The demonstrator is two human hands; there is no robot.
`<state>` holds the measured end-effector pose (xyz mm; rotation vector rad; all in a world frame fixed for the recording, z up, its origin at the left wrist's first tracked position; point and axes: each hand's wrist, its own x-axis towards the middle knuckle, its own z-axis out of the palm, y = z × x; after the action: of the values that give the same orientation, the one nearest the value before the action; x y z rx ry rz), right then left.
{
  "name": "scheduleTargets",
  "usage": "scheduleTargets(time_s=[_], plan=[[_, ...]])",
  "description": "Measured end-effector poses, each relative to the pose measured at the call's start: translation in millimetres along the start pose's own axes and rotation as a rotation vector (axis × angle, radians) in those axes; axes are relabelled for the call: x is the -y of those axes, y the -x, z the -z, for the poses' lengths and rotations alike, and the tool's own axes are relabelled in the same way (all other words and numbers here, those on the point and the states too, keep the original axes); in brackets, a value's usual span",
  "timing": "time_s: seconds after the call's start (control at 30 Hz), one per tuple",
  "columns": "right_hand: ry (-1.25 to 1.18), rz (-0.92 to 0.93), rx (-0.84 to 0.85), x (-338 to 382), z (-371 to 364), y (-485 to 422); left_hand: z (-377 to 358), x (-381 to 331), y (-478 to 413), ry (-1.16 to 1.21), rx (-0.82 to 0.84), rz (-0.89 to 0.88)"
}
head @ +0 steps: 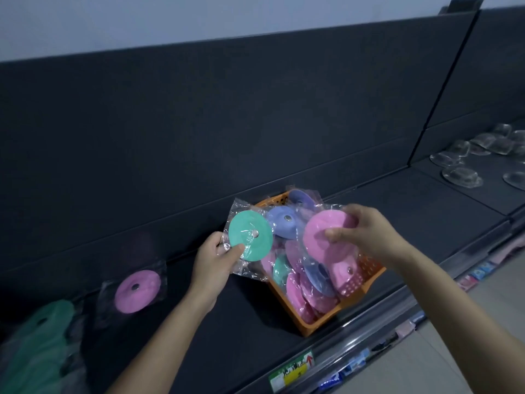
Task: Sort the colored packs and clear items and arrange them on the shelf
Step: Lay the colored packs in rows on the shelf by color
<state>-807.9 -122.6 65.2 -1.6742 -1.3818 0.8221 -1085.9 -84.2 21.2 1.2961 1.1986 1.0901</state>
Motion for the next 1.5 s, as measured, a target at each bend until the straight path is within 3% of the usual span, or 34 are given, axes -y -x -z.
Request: scheduleTargets(time_s=[0.1,0.2,0.4,0.7,1.0,1.17,1.4,1.5], plan=[[-0.351,-0.050,-0.035,15.6,-13.0,4.3,12.8,-0.6,1.2,0.014,-0.048,-0.007],[-0.707,-0.212,0.025,26.7,-33.7,5.0,31.3,0.4,4.4,0.044,-0.100,0.004],[-1.047,-0.382,0.210,38.3,-92.4,3.1,75.5,5.4,22.5,0.217,-0.134,0.069],[-1.040,-0.496,0.433,40.5,-185.7,14.3,145.8,31.5,67.5,0.158,-0.269,0.173],[-0.794,-0.655,0.506,17.5,-243.3,29.8,162.7,66.6,93.0,0.025,-0.196,0.394],[-0.627,-0.608,0.491,15.8,-254.7,34.8,152.4,76.6,87.0,0.161,-0.264,0.407],[-0.594,-0.500,0.564,10.6,-256.1,33.5,140.5,94.3,86.1,0.072,-0.218,0.460],[-0.504,-0.381,0.498,10.7,-253.3,30.2,137.4,98.2,82.1,0.044,-0.190,0.460]])
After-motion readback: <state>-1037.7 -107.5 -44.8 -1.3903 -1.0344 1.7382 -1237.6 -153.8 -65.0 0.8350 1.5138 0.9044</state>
